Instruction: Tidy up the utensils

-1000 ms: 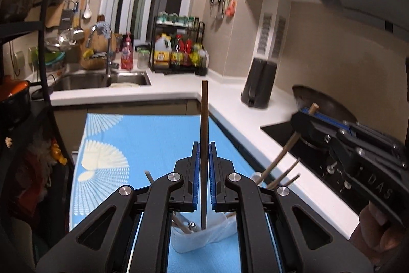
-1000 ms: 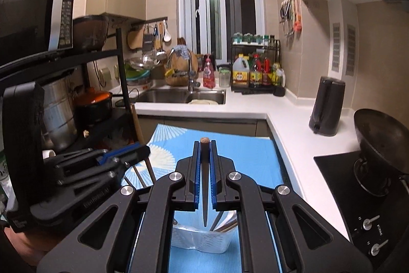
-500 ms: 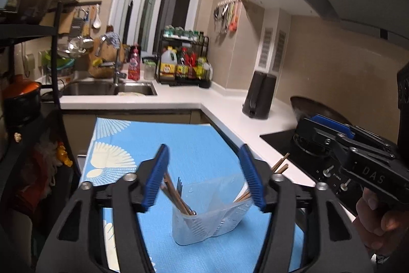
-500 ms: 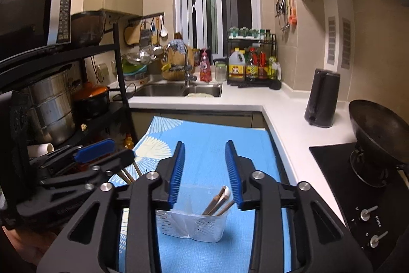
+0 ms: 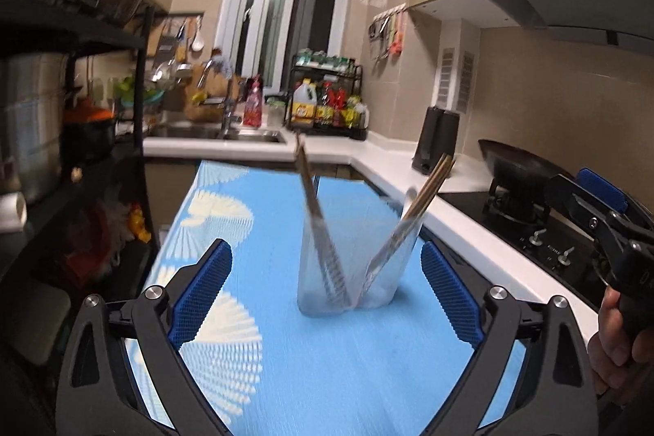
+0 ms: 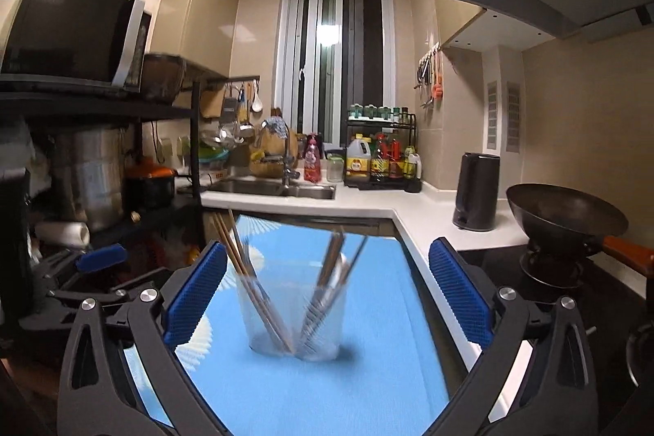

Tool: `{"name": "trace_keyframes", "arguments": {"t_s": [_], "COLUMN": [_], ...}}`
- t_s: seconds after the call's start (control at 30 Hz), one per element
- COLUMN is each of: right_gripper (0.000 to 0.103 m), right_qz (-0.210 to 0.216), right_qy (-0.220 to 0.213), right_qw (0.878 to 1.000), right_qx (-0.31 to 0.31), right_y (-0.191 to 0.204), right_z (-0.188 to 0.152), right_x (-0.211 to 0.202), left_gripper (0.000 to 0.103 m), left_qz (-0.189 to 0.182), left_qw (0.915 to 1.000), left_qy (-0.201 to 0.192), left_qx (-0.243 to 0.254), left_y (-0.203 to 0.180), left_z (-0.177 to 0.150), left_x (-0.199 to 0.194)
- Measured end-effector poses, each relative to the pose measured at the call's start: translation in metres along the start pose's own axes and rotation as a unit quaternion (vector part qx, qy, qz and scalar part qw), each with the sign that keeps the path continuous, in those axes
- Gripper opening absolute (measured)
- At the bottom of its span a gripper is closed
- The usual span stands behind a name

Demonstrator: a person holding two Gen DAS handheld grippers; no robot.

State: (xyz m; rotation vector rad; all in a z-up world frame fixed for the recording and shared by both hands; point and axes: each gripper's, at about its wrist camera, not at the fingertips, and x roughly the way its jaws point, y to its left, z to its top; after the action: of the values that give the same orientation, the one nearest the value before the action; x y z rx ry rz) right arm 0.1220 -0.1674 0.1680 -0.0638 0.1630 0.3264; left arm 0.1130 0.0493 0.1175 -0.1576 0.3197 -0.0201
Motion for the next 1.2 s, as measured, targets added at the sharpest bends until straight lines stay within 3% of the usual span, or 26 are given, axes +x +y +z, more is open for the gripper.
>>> {"name": "trace_keyframes", "arguments": {"t_s": [0.17, 0.37, 0.53, 0.87, 1.2], "right_gripper": [0.097, 0.097, 0.097, 0.097, 0.097], "right_qz": [-0.017, -0.019, -0.024, -0.025, -0.028], "right_qy": [0.018, 0.048, 0.054, 0.071, 0.084], "right_qw": [1.0, 0.998, 0.998, 0.997, 0.995], "right_qx": [0.004, 0.024, 0.027, 0.037, 0.035], "right_y": [-0.012, -0.021, -0.026, -0.029, -0.028], "right_z": [-0.035, -0.063, -0.07, -0.075, -0.079], "right_x": [0.014, 0.032, 0.034, 0.04, 0.045], "left_gripper": [0.091, 0.091, 0.095, 0.095, 0.095], "left_qz": [0.045, 0.056, 0.059, 0.06, 0.062], "left_qw": [0.9986, 0.9981, 0.9973, 0.9956, 0.9956], "left_qy": [0.019, 0.025, 0.024, 0.067, 0.069], "left_qx": [0.02, 0.003, 0.035, 0.022, 0.014], "left_y": [0.0, 0.005, -0.009, -0.008, -0.006], "left_z": [-0.018, -0.023, -0.03, -0.044, -0.045], "left_x": [0.016, 0.027, 0.031, 0.043, 0.042]}}
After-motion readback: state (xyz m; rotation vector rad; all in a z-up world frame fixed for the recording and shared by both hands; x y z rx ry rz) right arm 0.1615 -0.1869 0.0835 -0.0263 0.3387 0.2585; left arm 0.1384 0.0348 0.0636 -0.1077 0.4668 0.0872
